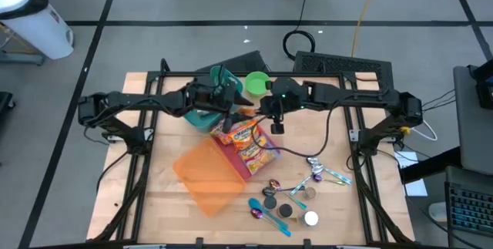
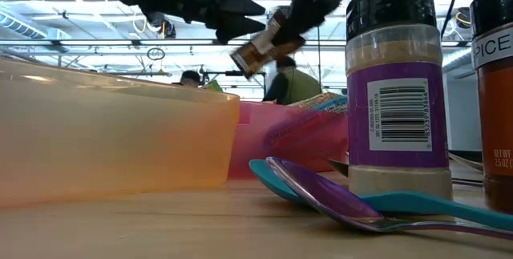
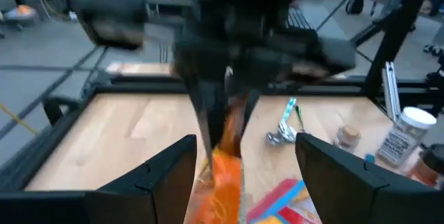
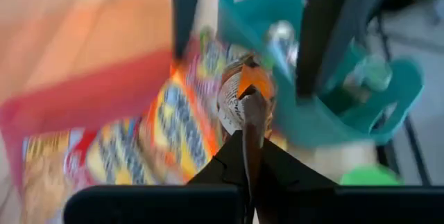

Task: Pick & Place Food Item
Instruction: Put the orange seasoning pack into the green bin

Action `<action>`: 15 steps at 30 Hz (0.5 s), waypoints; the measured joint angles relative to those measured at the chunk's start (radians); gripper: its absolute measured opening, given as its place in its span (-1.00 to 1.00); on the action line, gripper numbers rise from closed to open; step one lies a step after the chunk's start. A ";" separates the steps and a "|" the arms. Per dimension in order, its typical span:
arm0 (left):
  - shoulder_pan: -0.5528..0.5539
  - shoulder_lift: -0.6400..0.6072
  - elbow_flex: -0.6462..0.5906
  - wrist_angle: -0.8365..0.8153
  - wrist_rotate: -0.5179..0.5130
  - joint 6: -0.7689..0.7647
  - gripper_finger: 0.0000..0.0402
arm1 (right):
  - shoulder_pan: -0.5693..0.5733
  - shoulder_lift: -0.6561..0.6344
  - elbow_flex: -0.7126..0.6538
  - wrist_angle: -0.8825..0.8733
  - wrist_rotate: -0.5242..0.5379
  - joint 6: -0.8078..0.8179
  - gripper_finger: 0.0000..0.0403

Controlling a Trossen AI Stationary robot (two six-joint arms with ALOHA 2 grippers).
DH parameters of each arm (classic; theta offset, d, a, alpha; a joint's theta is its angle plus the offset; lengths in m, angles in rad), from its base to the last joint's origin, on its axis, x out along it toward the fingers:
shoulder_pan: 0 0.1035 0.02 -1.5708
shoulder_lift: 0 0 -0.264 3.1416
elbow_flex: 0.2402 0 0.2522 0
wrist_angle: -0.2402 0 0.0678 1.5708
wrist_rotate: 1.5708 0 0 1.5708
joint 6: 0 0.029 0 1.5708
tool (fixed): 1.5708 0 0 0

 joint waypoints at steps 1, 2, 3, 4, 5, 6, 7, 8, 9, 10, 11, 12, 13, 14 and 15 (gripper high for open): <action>-0.003 0.000 0.000 -0.002 -0.022 -0.003 0.23 | 0.005 0.001 0.001 0.025 0.001 -0.003 -1.00; -0.007 0.000 0.000 -0.005 -0.049 -0.004 0.21 | 0.010 0.001 0.001 0.037 0.001 -0.007 -1.00; -0.011 0.000 0.000 -0.018 -0.074 -0.003 0.20 | 0.014 0.000 0.001 0.043 0.001 -0.010 -1.00; -0.013 0.000 0.000 -0.024 -0.092 -0.002 0.19 | 0.019 -0.001 0.001 0.051 0.004 -0.017 -1.00; -0.016 0.000 0.000 -0.029 -0.104 -0.001 0.18 | 0.021 -0.001 0.001 0.054 0.004 -0.026 -1.00; -0.017 -0.001 0.000 -0.034 -0.113 -0.001 0.16 | 0.024 -0.001 0.000 0.059 0.003 -0.031 -1.00; -0.017 -0.001 0.000 -0.038 -0.112 -0.002 0.15 | 0.025 -0.001 0.000 0.066 0.004 -0.033 -1.00; -0.017 -0.002 0.000 -0.042 -0.110 -0.002 0.13 | 0.025 -0.001 0.000 0.070 0.006 -0.033 -1.00; -0.016 -0.002 0.000 -0.047 -0.110 -0.002 0.11 | 0.025 -0.001 0.000 0.070 0.007 -0.033 -1.00; -0.016 -0.002 0.000 -0.053 -0.111 -0.002 0.09 | 0.025 -0.001 0.000 0.069 0.008 -0.033 -1.00; -0.017 -0.002 0.000 -0.060 -0.111 -0.003 0.06 | 0.025 -0.001 0.000 0.069 0.012 -0.033 -1.00; -0.018 -0.002 0.000 -0.067 -0.111 -0.004 0.03 | 0.026 -0.001 0.000 0.070 0.016 -0.032 -1.00; -0.017 -0.002 0.000 -0.071 -0.111 -0.004 -0.01 | 0.026 -0.001 0.000 0.072 0.026 -0.032 -1.00; -0.017 -0.002 0.000 -0.073 -0.111 -0.004 -0.05 | 0.026 -0.001 0.000 0.075 0.033 -0.032 -1.00; -0.017 -0.002 0.000 -0.076 -0.111 -0.004 -0.09 | 0.026 -0.001 0.000 0.077 0.035 -0.032 -1.00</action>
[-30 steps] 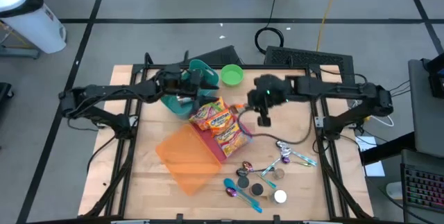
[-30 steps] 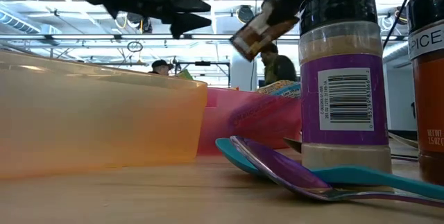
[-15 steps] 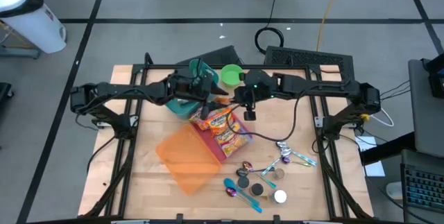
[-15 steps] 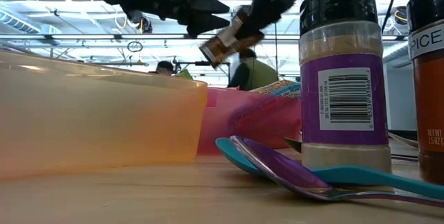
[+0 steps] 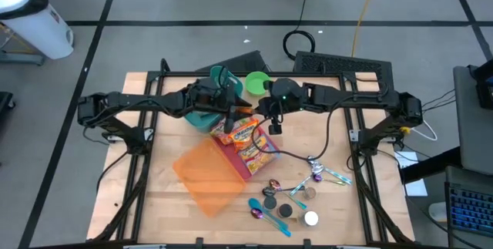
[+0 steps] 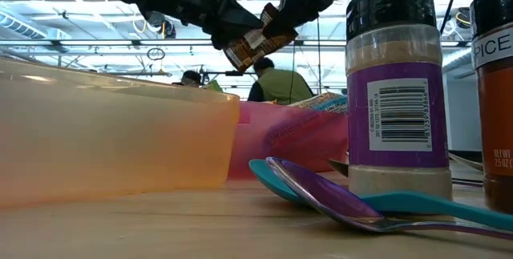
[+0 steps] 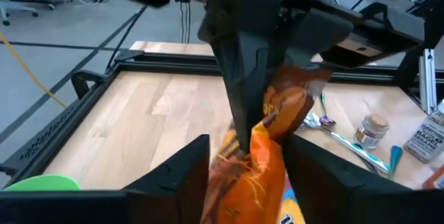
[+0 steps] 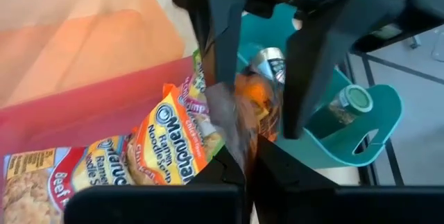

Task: Pick & Place Food Item
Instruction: Put the orange seasoning pack into the green bin

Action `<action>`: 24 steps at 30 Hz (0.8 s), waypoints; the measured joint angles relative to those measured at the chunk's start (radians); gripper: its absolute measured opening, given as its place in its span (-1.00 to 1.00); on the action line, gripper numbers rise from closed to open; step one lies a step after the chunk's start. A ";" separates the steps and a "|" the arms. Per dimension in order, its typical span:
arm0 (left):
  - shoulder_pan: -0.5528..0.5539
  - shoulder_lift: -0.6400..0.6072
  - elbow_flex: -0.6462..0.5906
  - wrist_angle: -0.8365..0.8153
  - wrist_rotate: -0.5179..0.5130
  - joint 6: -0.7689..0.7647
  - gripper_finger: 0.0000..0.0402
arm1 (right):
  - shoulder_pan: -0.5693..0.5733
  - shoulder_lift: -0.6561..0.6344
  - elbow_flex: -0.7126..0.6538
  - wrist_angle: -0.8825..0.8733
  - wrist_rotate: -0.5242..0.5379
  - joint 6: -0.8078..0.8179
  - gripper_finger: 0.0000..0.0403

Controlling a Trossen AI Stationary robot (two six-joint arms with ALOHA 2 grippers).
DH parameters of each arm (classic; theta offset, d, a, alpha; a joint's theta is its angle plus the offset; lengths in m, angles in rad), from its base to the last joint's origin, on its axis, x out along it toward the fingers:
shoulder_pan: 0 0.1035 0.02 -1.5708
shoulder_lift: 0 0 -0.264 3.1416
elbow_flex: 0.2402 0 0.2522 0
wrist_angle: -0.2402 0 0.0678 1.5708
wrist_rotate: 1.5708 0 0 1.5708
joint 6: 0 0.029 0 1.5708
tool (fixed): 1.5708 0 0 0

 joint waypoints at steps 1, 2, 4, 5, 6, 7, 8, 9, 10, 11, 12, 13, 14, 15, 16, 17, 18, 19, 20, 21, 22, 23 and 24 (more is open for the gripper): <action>0.000 0.000 0.000 -0.008 -0.002 0.000 -0.14 | 0.000 -0.001 0.000 0.004 0.000 0.001 -1.00; -0.002 0.001 -0.001 -0.011 -0.002 0.000 -0.20 | 0.000 -0.003 0.000 0.004 0.000 0.003 -1.00; -0.006 0.002 -0.001 -0.011 0.001 0.003 -0.31 | 0.000 -0.004 0.000 -0.003 -0.001 0.004 -1.00; -0.009 0.002 -0.001 -0.008 0.001 0.005 -0.37 | 0.000 -0.004 0.000 -0.006 -0.001 0.004 -1.00; -0.011 0.002 -0.001 -0.005 0.000 0.006 -0.42 | 0.000 -0.004 0.000 -0.010 -0.002 0.005 -1.00; -0.013 0.002 -0.002 -0.002 -0.002 0.008 -0.46 | 0.000 -0.004 0.000 -0.011 -0.002 0.007 -1.00; -0.014 0.002 -0.002 0.000 -0.007 0.012 -0.50 | 0.000 -0.004 0.001 -0.011 -0.002 0.007 -1.00; -0.014 0.002 -0.002 0.001 -0.010 0.018 -0.54 | 0.001 -0.004 0.001 -0.012 -0.001 0.007 -1.00; -0.014 0.002 -0.002 0.001 -0.012 0.023 -0.59 | 0.004 -0.004 0.001 -0.012 0.000 0.009 -1.00; -0.014 0.002 -0.002 0.000 -0.011 0.028 -0.64 | 0.006 -0.004 0.001 -0.013 0.002 0.012 -1.00; -0.014 0.002 -0.002 0.000 -0.009 0.030 -0.70 | 0.007 -0.004 0.001 -0.014 0.003 0.015 -1.00; -0.015 0.002 -0.002 -0.001 -0.006 0.035 -0.78 | 0.007 -0.004 0.001 -0.015 0.004 0.019 -1.00; -0.014 0.002 -0.002 0.001 0.000 0.042 -0.87 | 0.007 -0.013 0.001 -0.023 0.013 0.025 -1.00; -0.011 0.002 -0.002 0.008 0.010 0.046 -0.93 | 0.007 -0.021 0.001 -0.031 0.050 0.038 -0.99; -0.007 0.002 -0.002 0.018 0.023 0.046 -0.95 | 0.010 -0.029 0.001 -0.044 0.111 0.045 -0.98; -0.001 0.002 -0.001 0.024 0.037 0.044 -0.95 | 0.011 -0.040 0.002 -0.069 0.175 0.049 -0.95; 0.005 0.000 0.000 0.024 0.045 0.042 -0.95 | 0.012 -0.056 0.002 -0.093 0.224 0.049 -0.92; 0.011 0.000 0.000 0.027 0.051 0.042 -0.96 | 0.012 -0.075 0.002 -0.119 0.264 0.049 -0.87; 0.019 -0.002 0.001 0.031 0.060 0.042 -0.98 | 0.012 -0.095 0.002 -0.146 0.287 0.057 -0.81; 0.027 -0.006 0.000 0.036 0.071 0.042 -0.98 | 0.011 -0.116 0.003 -0.180 0.311 0.073 -0.75; 0.036 -0.009 -0.002 0.042 0.098 0.040 -0.98 | 0.007 -0.143 0.003 -0.213 0.332 0.091 -0.68; 0.043 -0.009 -0.006 0.058 0.124 0.040 -0.98 | 0.004 -0.171 -0.003 -0.252 0.348 0.109 -0.60; 0.051 -0.005 -0.005 0.088 0.147 0.046 -0.98 | 0.003 -0.190 -0.011 -0.261 0.353 0.128 -0.52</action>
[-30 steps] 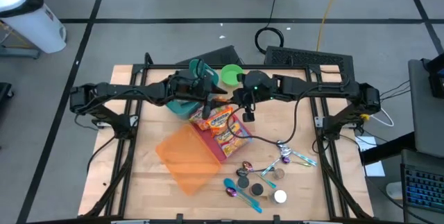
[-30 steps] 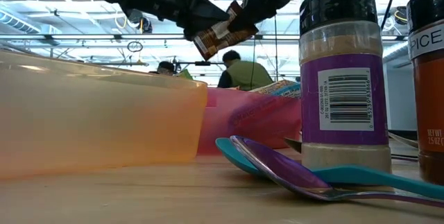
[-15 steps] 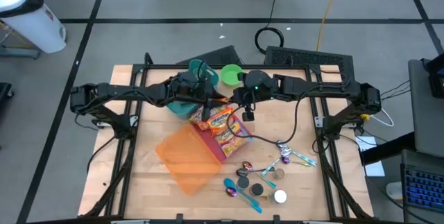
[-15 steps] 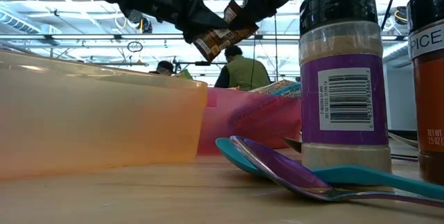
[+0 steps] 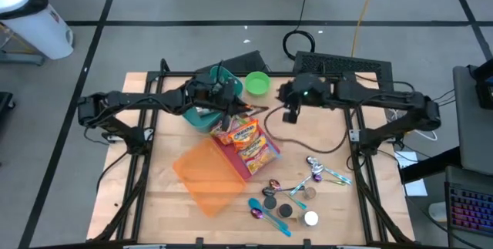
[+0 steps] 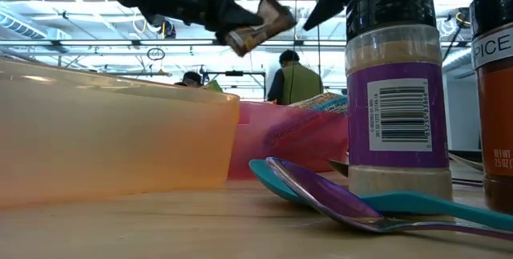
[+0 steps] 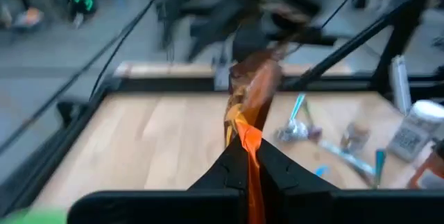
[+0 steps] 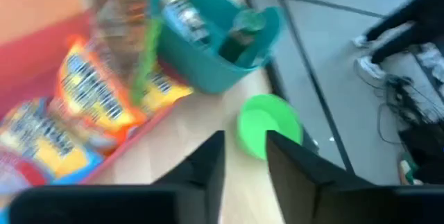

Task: Pick & Place Food Item
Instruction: Put the orange seasoning pack into the green bin

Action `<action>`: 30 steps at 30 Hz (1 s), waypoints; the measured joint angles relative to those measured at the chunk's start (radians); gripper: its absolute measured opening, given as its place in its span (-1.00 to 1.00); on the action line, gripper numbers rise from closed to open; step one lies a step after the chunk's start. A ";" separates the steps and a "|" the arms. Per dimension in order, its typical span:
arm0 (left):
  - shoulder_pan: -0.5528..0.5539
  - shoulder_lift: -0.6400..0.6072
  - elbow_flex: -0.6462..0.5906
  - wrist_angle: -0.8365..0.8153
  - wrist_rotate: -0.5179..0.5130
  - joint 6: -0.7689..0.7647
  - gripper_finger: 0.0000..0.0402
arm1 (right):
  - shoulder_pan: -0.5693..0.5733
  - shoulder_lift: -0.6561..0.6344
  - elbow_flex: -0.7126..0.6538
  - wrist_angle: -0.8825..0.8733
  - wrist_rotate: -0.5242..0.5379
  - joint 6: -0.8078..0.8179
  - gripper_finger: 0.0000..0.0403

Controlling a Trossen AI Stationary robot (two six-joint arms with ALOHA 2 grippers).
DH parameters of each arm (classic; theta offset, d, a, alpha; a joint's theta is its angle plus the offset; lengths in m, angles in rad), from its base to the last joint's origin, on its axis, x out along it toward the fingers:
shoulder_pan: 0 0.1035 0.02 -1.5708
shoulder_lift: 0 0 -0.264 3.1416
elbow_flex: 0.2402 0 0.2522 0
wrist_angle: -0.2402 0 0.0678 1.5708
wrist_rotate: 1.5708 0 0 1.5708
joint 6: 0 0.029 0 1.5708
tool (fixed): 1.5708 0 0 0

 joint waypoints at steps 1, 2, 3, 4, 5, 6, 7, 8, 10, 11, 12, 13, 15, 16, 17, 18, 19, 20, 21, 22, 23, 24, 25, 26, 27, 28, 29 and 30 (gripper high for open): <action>0.010 0.000 0.000 0.018 0.037 0.003 -0.98 | -0.001 -0.017 -0.010 0.008 0.004 0.020 -0.44; 0.023 0.000 0.000 0.047 0.078 0.004 -0.98 | -0.001 -0.042 -0.030 0.007 0.003 0.042 -0.36; 0.032 0.001 0.001 0.090 0.103 0.005 -0.98 | 0.000 -0.071 -0.061 -0.002 -0.010 0.061 -0.29; 0.039 0.005 0.001 0.130 0.126 0.005 -0.99 | -0.002 -0.096 -0.096 0.002 -0.019 0.075 -0.22; 0.045 0.007 -0.006 0.179 0.149 0.004 -0.99 | -0.003 -0.120 -0.137 0.047 -0.022 0.090 -0.15; 0.051 0.008 -0.020 0.224 0.173 -0.003 -0.99 | -0.003 -0.148 -0.186 0.107 -0.027 0.101 -0.09; 0.053 0.009 -0.036 0.268 0.195 -0.004 -0.99 | -0.004 -0.174 -0.246 0.177 -0.037 0.108 -0.04; 0.054 0.013 -0.050 0.322 0.196 -0.005 -0.99 | -0.005 -0.197 -0.311 0.259 -0.047 0.114 0.00; 0.061 0.015 -0.079 0.414 0.204 -0.020 -0.99 | -0.005 -0.233 -0.450 0.501 -0.077 0.113 0.07; 0.066 0.015 -0.089 0.454 0.204 -0.032 -0.99 | -0.003 -0.240 -0.518 0.638 -0.095 0.104 0.09; 0.070 0.015 -0.097 0.487 0.201 -0.043 -0.99 | -0.002 -0.242 -0.589 0.790 -0.107 0.098 0.11; 0.072 0.015 -0.103 0.509 0.201 -0.051 -0.99 | -0.002 -0.238 -0.652 0.950 -0.116 0.093 0.12; 0.066 0.015 -0.108 0.524 0.199 -0.064 -0.99 | -0.006 -0.201 -0.748 1.234 -0.156 0.103 0.13; 0.064 0.015 -0.108 0.522 0.197 -0.065 -0.99 | -0.007 -0.171 -0.775 1.353 -0.179 0.122 0.13; 0.060 0.015 -0.109 0.521 0.198 -0.067 -0.99 | -0.008 -0.142 -0.792 1.443 -0.204 0.148 0.13; 0.055 0.015 -0.109 0.524 0.196 -0.068 -0.99 | -0.010 -0.116 -0.800 1.506 -0.231 0.173 0.12; 0.051 0.015 -0.109 0.527 0.189 -0.070 -0.99 | -0.010 -0.087 -0.800 1.562 -0.257 0.195 0.11; 0.048 0.015 -0.109 0.530 0.185 -0.071 -0.99 | -0.011 -0.057 -0.791 1.607 -0.269 0.209 0.10; 0.045 0.015 -0.109 0.530 0.183 -0.071 -1.00 | -0.011 -0.026 -0.780 1.642 -0.281 0.219 0.10; 0.041 0.015 -0.109 0.529 0.179 -0.071 -1.00 | -0.011 0.002 -0.768 1.664 -0.284 0.222 0.09; 0.038 0.015 -0.109 0.529 0.174 -0.071 -1.00 | -0.011 0.027 -0.755 1.678 -0.289 0.223 0.09; 0.034 0.015 -0.109 0.527 0.168 -0.071 -1.00 | -0.011 0.054 -0.735 1.689 -0.306 0.223 0.09; 0.031 0.015 -0.109 0.528 0.162 -0.071 -1.00 | -0.011 0.076 -0.711 1.694 -0.323 0.223 0.09; 0.029 0.015 -0.109 0.528 0.160 -0.071 -1.00 | -0.011 0.094 -0.690 1.694 -0.345 0.223 0.09; 0.027 0.015 -0.109 0.527 0.158 -0.071 -1.00 | -0.011 0.111 -0.671 1.695 -0.364 0.223 0.09; 0.027 0.015 -0.109 0.527 0.156 -0.071 -1.00 | -0.011 0.130 -0.647 1.700 -0.373 0.223 0.10; 0.027 0.015 -0.109 0.526 0.153 -0.072 -1.00 | -0.011 0.145 -0.629 1.699 -0.385 0.223 0.10; 0.027 0.015 -0.109 0.526 0.153 -0.073 -1.00 | -0.011 0.154 -0.617 1.698 -0.389 0.223 0.10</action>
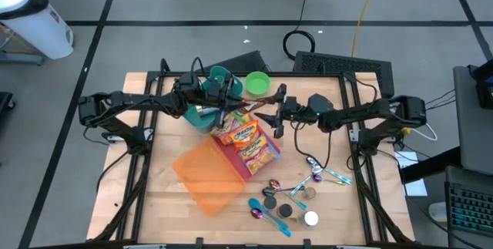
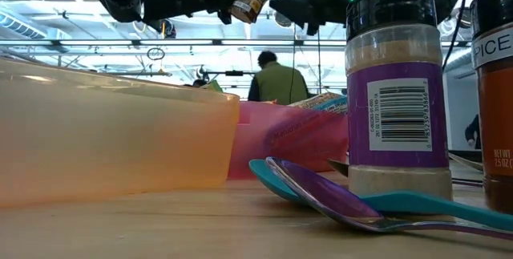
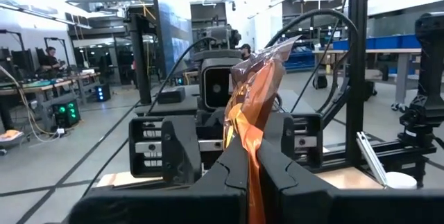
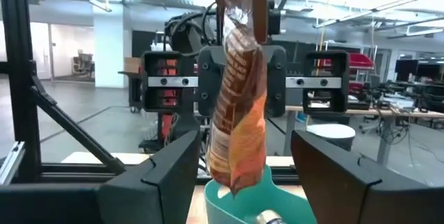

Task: Pick & Place Food Item
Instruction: Put the orange seasoning pack into the green bin

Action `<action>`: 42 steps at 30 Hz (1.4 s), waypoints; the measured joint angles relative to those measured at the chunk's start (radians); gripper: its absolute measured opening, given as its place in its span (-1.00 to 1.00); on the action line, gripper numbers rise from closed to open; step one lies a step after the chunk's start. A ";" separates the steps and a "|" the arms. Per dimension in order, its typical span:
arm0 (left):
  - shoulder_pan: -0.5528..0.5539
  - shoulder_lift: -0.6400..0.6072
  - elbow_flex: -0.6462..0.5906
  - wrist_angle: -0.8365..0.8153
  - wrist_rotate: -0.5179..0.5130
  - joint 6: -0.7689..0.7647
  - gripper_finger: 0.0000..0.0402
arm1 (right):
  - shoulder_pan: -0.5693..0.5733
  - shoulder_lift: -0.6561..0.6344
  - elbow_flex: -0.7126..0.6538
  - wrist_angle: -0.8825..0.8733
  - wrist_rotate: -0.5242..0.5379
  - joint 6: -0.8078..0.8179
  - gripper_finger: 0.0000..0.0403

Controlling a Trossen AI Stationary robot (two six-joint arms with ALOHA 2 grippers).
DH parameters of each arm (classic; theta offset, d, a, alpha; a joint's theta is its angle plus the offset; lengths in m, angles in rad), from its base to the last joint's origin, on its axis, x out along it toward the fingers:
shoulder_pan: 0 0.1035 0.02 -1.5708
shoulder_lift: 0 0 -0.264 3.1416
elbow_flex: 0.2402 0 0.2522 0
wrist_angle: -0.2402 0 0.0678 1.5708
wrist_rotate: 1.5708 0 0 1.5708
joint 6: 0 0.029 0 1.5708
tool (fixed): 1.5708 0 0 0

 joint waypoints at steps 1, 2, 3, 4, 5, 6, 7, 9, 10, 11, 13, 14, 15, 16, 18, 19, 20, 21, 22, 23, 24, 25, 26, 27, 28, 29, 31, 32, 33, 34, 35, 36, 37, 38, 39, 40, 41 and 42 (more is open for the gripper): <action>0.000 0.000 0.000 -0.003 0.000 0.000 -1.00 | 0.001 0.009 0.011 -0.001 -0.001 0.000 0.09; 0.000 0.000 0.000 -0.007 0.000 -0.001 -1.00 | 0.003 0.017 0.021 0.003 0.000 -0.001 0.08; 0.000 0.000 0.000 -0.009 0.000 -0.002 -1.00 | 0.005 0.020 0.025 0.011 0.001 -0.001 0.06; 0.000 0.000 0.000 -0.010 0.000 -0.003 -1.00 | 0.008 0.021 0.024 0.021 0.001 -0.001 0.03; 0.000 0.000 0.000 -0.014 0.000 -0.003 -1.00 | 0.008 0.024 0.024 0.035 0.000 -0.001 -0.01; 0.000 0.000 0.000 -0.016 0.000 -0.003 -1.00 | 0.009 0.025 0.024 0.040 -0.001 0.000 -0.05; 0.000 0.000 0.000 -0.018 0.000 -0.003 -1.00 | 0.009 0.024 0.024 0.040 -0.003 0.006 -0.10; 0.000 0.000 0.000 -0.024 -0.001 -0.002 -1.00 | 0.008 0.023 0.024 0.038 -0.003 0.021 -0.23; 0.000 0.000 0.000 -0.024 -0.001 0.001 -1.00 | 0.008 0.022 0.024 0.039 0.000 0.023 -0.30; 0.000 0.000 0.000 -0.024 -0.001 0.002 -1.00 | 0.008 0.021 0.024 0.038 0.001 0.024 -0.37; 0.000 0.000 0.000 -0.024 -0.002 0.002 -1.00 | 0.008 0.021 0.024 0.033 0.001 0.024 -0.54; 0.000 0.000 0.000 -0.025 -0.002 0.002 -1.00 | 0.008 0.021 0.024 0.030 0.002 0.024 -0.63; 0.000 0.000 0.000 -0.025 -0.002 0.003 -1.00 | 0.008 0.021 0.024 0.029 0.002 0.024 -0.73; 0.000 0.000 0.000 -0.025 -0.002 0.003 -1.00 | 0.008 0.021 0.024 0.029 0.002 0.024 -0.84; 0.000 0.000 0.000 -0.024 -0.002 0.002 -0.99 | 0.008 0.021 0.024 0.027 0.002 0.016 -0.95; 0.000 0.000 0.000 -0.026 -0.002 0.002 -0.99 | 0.008 0.021 0.024 0.026 0.002 0.017 -0.95; 0.000 0.000 0.000 -0.027 -0.002 -0.004 -0.99 | 0.008 0.021 0.024 0.024 0.002 0.022 -0.96; -0.001 0.000 0.000 -0.030 -0.002 -0.023 -0.98 | 0.008 0.021 0.024 0.019 0.002 0.023 -0.97; -0.002 0.000 0.000 -0.034 -0.002 -0.054 -0.97 | 0.008 0.020 0.024 0.010 0.001 0.024 -0.98; -0.002 -0.002 0.000 -0.043 -0.002 -0.091 -0.96 | 0.008 0.013 0.024 -0.007 0.001 0.024 -0.99; -0.001 -0.009 0.000 -0.061 -0.012 -0.138 -0.94 | 0.008 0.002 0.024 -0.035 0.001 0.024 -0.99; 0.000 -0.021 0.008 -0.107 -0.027 -0.182 -0.91 | 0.008 -0.009 0.024 -0.066 0.002 0.024 -0.99; 0.003 -0.038 0.021 -0.177 -0.036 -0.200 -0.86 | 0.008 -0.020 0.024 -0.096 0.002 0.020 -0.99; 0.007 -0.059 0.039 -0.270 -0.043 -0.198 -0.81 | 0.008 -0.032 0.025 -0.132 0.004 0.016 -0.99; 0.008 -0.079 0.062 -0.378 -0.052 -0.174 -0.75 | 0.008 -0.047 0.025 -0.173 0.005 0.016 -0.99; 0.008 -0.097 0.090 -0.485 -0.072 -0.135 -0.67 | 0.008 -0.063 0.024 -0.213 0.006 0.016 -0.99; -0.003 -0.125 0.158 -0.697 -0.138 -0.063 -0.50 | 0.008 -0.090 0.024 -0.273 0.005 0.012 -1.00; -0.013 -0.133 0.197 -0.798 -0.174 -0.037 -0.40 | 0.008 -0.103 0.024 -0.305 0.005 0.011 -1.00; -0.023 -0.136 0.242 -0.887 -0.218 -0.015 -0.30 | 0.008 -0.116 0.024 -0.340 0.004 0.010 -1.00; -0.033 -0.137 0.291 -0.976 -0.265 0.006 -0.19 | 0.008 -0.127 0.024 -0.370 0.004 0.010 -1.00; -0.041 -0.137 0.345 -1.064 -0.316 0.029 -0.08 | 0.006 -0.133 0.024 -0.396 0.003 0.010 -1.00; -0.050 -0.136 0.406 -1.154 -0.368 0.050 0.03 | 0.005 -0.136 0.026 -0.422 0.002 0.012 -1.00; -0.057 -0.131 0.470 -1.238 -0.426 0.071 0.14 | 0.001 -0.136 0.030 -0.452 0.002 0.020 -1.00; -0.065 -0.117 0.533 -1.308 -0.478 0.088 0.24 | 0.000 -0.136 0.036 -0.482 0.002 0.029 -1.00; -0.073 -0.102 0.597 -1.376 -0.521 0.099 0.33 | -0.001 -0.136 0.046 -0.514 0.003 0.033 -1.00; -0.077 -0.082 0.656 -1.449 -0.547 0.104 0.41 | -0.001 -0.135 0.061 -0.545 0.004 0.032 -1.00; -0.081 -0.058 0.710 -1.515 -0.553 0.106 0.49 | -0.001 -0.129 0.079 -0.571 0.004 0.030 -1.00; -0.088 -0.032 0.761 -1.569 -0.550 0.106 0.56 | 0.000 -0.116 0.099 -0.586 0.004 0.025 -1.00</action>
